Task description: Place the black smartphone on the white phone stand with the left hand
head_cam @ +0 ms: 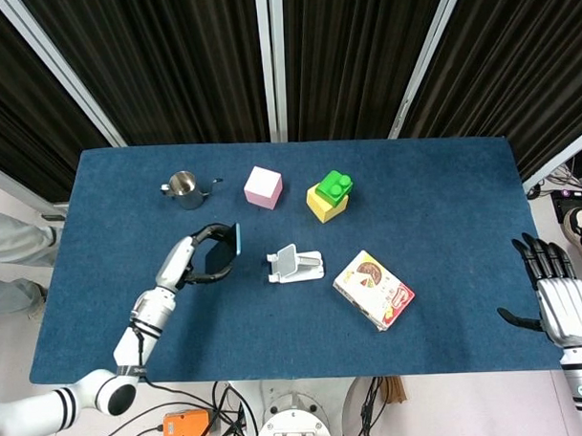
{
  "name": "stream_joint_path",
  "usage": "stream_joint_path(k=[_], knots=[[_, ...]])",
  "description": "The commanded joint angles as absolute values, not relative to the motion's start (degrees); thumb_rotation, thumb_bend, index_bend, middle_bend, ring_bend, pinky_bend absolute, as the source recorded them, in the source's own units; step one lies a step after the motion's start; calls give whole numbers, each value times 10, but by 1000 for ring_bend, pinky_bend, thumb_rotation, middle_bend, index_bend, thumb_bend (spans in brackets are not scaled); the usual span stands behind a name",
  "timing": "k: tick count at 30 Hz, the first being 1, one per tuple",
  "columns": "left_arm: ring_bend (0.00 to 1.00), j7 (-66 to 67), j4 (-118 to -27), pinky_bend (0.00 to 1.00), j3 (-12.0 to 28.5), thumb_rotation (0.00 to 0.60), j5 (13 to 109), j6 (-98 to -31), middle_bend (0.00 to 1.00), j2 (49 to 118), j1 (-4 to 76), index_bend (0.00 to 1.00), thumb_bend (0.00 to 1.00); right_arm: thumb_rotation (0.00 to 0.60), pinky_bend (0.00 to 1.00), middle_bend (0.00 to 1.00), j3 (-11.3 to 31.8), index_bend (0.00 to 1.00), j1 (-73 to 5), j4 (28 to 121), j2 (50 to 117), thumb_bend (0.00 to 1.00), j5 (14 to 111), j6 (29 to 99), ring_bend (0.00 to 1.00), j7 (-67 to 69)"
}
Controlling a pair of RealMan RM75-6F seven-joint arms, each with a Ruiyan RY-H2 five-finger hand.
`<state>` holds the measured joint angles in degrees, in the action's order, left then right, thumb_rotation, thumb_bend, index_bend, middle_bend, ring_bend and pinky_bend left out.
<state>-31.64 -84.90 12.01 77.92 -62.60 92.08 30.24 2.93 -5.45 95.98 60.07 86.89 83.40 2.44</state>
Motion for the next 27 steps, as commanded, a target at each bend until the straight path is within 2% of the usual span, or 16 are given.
stream_joint_path(k=[1,17,27], knots=[[374,-347,-840,205,133,600,797,-659,535,974,306,457,285,600,31,12,29,0,-52,959,599,186,867,837,0,26],[325,-341,-680,205,167,600,822,-727,491,1152,360,457,285,600,31,12,27,0,-41,957,598,186,860,842,0,29],[316,-343,-590,205,159,600,828,-746,485,1221,374,447,282,600,31,12,28,0,-42,956,598,187,855,836,0,28]])
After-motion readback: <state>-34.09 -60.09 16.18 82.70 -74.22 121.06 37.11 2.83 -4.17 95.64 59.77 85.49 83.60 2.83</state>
